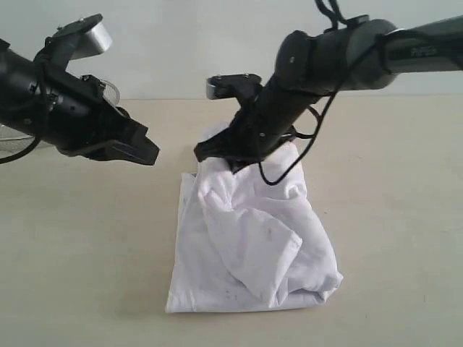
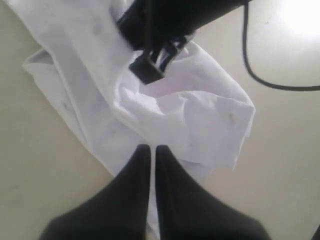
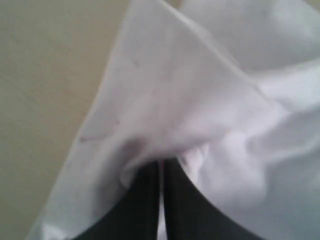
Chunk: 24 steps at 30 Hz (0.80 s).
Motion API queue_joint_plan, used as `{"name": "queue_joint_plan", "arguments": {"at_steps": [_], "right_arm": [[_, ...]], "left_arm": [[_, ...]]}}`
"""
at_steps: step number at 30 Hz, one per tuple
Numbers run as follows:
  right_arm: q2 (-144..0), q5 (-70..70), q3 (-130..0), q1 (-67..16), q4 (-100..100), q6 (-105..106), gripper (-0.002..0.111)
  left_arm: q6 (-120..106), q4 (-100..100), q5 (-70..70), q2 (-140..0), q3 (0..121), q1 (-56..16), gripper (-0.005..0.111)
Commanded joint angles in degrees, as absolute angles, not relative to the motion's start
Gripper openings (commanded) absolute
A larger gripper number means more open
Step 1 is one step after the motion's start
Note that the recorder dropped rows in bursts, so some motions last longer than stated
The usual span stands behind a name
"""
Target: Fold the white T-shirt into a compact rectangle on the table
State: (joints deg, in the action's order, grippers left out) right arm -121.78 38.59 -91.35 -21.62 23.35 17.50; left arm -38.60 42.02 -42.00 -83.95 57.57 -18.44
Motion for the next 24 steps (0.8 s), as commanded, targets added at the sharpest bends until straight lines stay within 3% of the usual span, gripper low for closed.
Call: {"name": "queue_joint_plan", "arguments": {"at_steps": [1,7,14,24], "right_arm": [[-121.6,43.6,-98.5,-24.0,24.6,18.8,0.0],[-118.3,55.8,-99.8,-21.7,16.3,15.6,0.0],[-116.9,65.4,-94.2,-17.9,5.5,11.1,0.0],[-110.8,51.2,-73.7,-12.9,5.9,9.7,0.0]], "left_arm": [[-37.0,40.2,-43.2,-82.0,57.3,-18.3,0.005],[-34.5,39.2,-42.7,-81.4,57.3,-18.4,0.005],[-42.3,52.4,-41.9,-83.5,57.3,-19.5,0.005],[-43.1,55.2,-29.5,-96.3,57.6,-30.6,0.005]]}}
